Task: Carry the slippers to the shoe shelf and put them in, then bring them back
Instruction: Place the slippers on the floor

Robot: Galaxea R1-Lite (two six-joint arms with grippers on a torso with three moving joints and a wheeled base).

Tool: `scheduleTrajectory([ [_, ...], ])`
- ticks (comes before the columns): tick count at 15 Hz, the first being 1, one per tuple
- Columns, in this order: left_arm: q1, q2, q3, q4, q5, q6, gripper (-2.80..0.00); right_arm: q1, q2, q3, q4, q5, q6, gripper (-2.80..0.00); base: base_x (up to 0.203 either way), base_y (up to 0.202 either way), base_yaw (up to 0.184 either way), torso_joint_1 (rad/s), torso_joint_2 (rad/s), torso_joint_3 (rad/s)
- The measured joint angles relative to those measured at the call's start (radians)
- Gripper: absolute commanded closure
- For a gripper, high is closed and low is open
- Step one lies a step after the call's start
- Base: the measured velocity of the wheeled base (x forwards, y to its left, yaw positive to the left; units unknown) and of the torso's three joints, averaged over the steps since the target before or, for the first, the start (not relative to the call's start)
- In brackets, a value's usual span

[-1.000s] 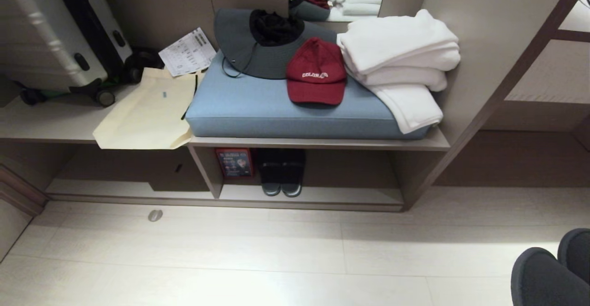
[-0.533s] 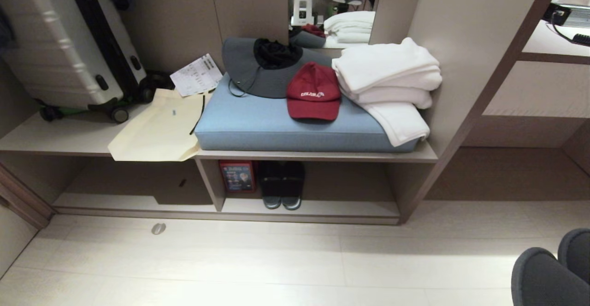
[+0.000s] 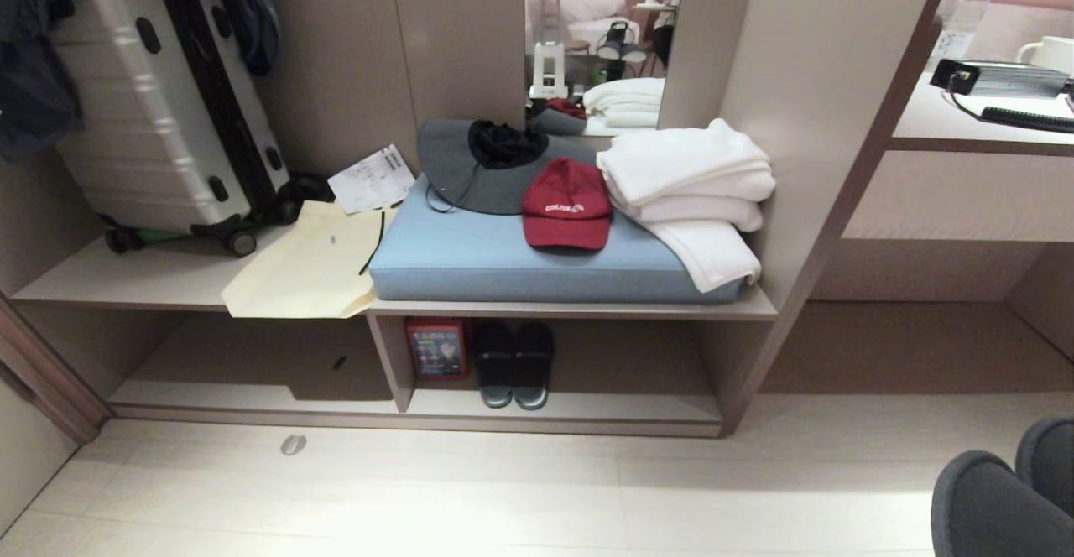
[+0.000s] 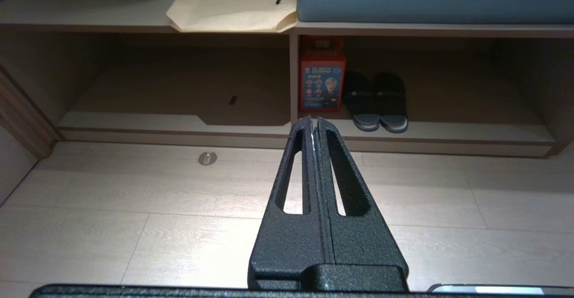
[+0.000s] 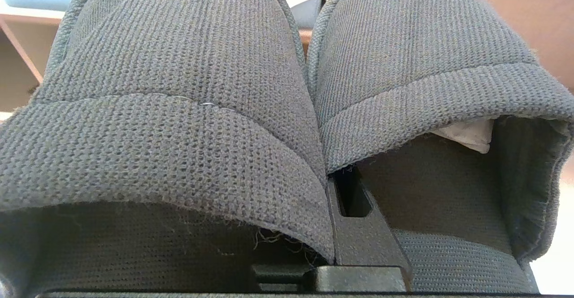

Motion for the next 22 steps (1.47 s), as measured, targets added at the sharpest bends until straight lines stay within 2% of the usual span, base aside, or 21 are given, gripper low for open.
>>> scheduleTrajectory([
  [7, 0.0, 0.0, 0.0, 0.0, 0.0, 0.003, 0.0, 0.0, 0.0, 0.0, 0.0, 0.0, 0.0, 0.0, 0.0, 0.0, 0.0, 0.002, 0.0, 0.186],
  [19, 0.0, 0.0, 0.0, 0.0, 0.0, 0.003, 0.0, 0.0, 0.0, 0.0, 0.0, 0.0, 0.0, 0.0, 0.0, 0.0, 0.0, 0.0, 0.0, 0.011],
  [22, 0.001, 0.001, 0.0, 0.0, 0.0, 0.003, 0.0, 0.0, 0.0, 0.0, 0.0, 0.0, 0.0, 0.0, 0.001, -0.142, 0.01, 0.003, 0.0, 0.003],
])
